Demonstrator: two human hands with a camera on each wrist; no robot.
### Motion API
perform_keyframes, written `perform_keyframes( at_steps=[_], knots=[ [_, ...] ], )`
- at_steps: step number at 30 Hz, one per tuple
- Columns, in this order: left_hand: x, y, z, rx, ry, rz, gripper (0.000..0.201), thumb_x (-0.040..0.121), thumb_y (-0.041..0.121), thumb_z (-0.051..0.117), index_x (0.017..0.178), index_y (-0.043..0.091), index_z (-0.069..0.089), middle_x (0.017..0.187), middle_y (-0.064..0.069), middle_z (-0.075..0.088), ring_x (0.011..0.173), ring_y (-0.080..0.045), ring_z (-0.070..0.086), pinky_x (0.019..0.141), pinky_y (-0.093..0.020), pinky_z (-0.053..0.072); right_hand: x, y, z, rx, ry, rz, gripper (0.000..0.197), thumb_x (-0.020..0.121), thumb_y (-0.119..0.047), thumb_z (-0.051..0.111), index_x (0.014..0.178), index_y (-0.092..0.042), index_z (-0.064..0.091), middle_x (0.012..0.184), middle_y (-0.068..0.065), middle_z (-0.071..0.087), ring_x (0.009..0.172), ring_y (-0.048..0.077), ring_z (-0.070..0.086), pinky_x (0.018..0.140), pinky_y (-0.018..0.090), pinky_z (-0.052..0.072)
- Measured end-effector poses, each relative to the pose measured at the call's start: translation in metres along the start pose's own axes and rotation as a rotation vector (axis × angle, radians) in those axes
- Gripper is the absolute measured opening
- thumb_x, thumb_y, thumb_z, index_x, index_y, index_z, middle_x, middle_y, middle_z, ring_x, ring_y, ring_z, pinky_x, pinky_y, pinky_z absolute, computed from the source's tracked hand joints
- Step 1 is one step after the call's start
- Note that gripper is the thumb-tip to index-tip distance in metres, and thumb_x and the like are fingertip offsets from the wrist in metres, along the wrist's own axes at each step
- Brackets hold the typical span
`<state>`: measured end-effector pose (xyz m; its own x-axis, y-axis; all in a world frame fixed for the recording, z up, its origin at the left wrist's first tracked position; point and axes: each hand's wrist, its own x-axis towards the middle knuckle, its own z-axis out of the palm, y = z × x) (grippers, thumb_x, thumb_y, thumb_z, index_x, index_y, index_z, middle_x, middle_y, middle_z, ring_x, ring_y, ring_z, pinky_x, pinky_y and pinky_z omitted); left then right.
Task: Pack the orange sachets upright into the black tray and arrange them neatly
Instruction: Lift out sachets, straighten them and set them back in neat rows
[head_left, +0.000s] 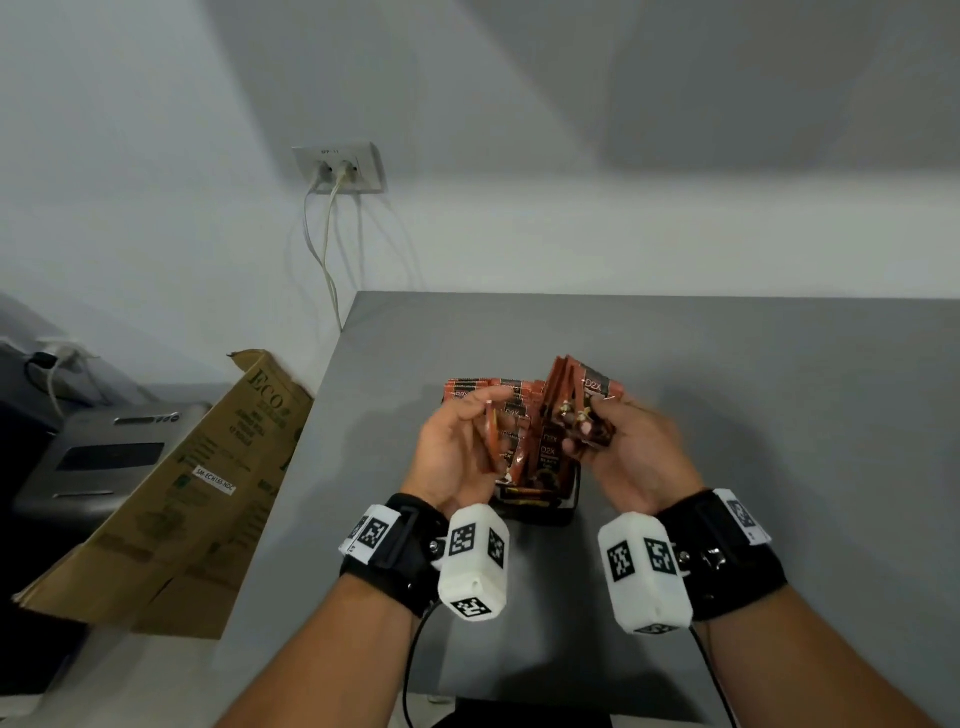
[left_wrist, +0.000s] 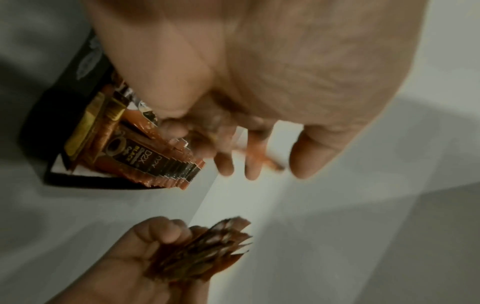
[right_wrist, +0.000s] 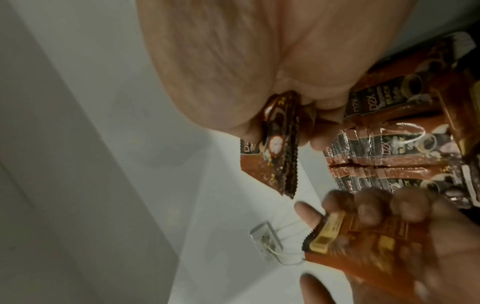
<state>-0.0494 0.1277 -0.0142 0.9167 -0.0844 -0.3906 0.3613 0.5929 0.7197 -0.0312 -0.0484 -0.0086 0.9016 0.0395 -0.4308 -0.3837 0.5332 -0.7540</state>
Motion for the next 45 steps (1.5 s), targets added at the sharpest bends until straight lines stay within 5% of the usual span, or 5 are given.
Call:
perform_keyframes(
  at_steps=[20,28,32,38,45],
  knots=[
    [0.011,-0.016,-0.002,0.146,0.188,0.151,0.031,0.089,-0.019,0.051,0.088,0.012,0.051,0.088,-0.015,0.059,0.071,-0.025,0.067,0.059,-0.036,0.058,-0.017,0.008,-0.001,-0.091,-0.132,-0.063,0.016,0.094,0.004,0.054,0.103,-0.002,0.065,0.080,0.008,0.072,0.059,0.011,0.066,0.047,0.020,0.049],
    [-0.003,-0.008,0.014,-0.057,-0.073,-0.052,0.038,0.098,0.027,0.046,0.112,0.001,0.069,0.101,-0.017,0.071,0.085,-0.029,0.067,0.066,-0.033,0.055,-0.017,0.011,0.002,-0.545,-0.198,-0.230,0.022,0.092,-0.006,0.066,0.112,-0.012,0.072,0.106,0.005,0.077,0.100,0.023,0.072,0.089,0.039,0.056],
    [-0.003,-0.009,0.017,0.060,-0.065,-0.063,0.034,0.093,0.003,0.059,0.126,-0.006,0.058,0.099,-0.017,0.071,0.087,-0.027,0.072,0.074,-0.037,0.056,-0.013,0.009,0.003,-1.084,-0.185,-0.515,0.028,0.091,-0.035,0.067,0.119,-0.033,0.069,0.107,-0.008,0.070,0.104,0.011,0.063,0.096,0.036,0.051],
    [-0.003,-0.008,0.015,0.011,-0.123,-0.080,0.024,0.085,0.001,0.059,0.106,-0.001,0.070,0.097,-0.020,0.073,0.085,-0.033,0.072,0.074,-0.036,0.054,-0.018,-0.011,0.009,-1.279,-0.401,-0.508,0.106,0.060,-0.043,0.090,0.151,-0.033,0.037,0.149,-0.014,0.037,0.139,0.005,0.033,0.118,0.031,0.029],
    [-0.007,-0.009,0.013,-0.007,-0.160,-0.099,0.029,0.074,-0.002,0.052,0.092,0.003,0.075,0.091,-0.017,0.071,0.081,-0.029,0.070,0.075,-0.037,0.057,-0.017,-0.007,0.020,-1.433,-0.473,-0.565,0.096,0.061,-0.032,0.087,0.148,-0.029,0.045,0.135,-0.012,0.052,0.126,0.009,0.045,0.113,0.034,0.036]
  ],
)
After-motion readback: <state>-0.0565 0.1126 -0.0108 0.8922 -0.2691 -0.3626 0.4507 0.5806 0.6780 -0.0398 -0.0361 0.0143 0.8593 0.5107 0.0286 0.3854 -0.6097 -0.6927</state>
